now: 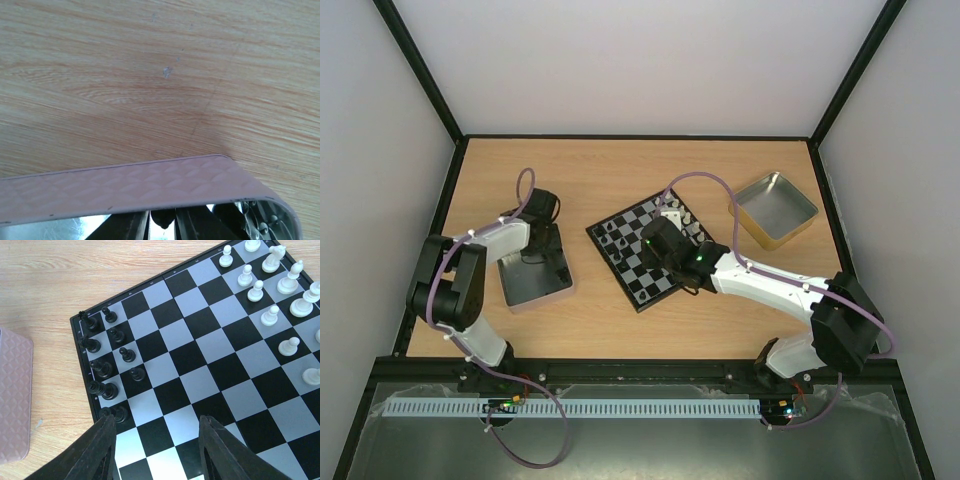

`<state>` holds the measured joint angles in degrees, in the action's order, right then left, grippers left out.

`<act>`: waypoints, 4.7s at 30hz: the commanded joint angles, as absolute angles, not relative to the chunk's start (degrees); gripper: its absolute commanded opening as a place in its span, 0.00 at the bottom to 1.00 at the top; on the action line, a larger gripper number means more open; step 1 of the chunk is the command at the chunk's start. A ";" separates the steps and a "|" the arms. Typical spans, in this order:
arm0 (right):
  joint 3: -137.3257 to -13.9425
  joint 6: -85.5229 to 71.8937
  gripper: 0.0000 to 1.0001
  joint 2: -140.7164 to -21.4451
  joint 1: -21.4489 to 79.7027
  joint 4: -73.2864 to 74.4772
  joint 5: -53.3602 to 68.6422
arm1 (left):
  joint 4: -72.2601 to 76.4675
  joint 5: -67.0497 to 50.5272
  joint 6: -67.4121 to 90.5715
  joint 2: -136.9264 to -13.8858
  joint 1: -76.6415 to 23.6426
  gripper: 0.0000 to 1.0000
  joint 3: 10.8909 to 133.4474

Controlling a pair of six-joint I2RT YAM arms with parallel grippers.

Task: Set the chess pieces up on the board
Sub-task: Pick up the chess piece from the storage box, then place the chess piece on the chessboard, then pick up the chess piece from the storage box.

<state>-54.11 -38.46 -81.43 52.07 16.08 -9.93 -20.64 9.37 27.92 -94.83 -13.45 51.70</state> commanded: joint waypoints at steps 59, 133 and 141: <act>-39.14 -54.58 0.45 -56.09 43.54 16.64 -29.44 | -28.91 3.24 35.49 -99.80 -54.32 0.09 63.61; -42.33 -52.02 0.45 -62.01 43.59 12.31 -22.60 | -24.98 -2.12 31.60 -78.07 -16.19 0.32 44.52; -41.89 -52.21 0.45 -61.64 43.55 12.29 -22.59 | -16.92 -1.86 32.56 -81.91 -13.76 0.26 43.50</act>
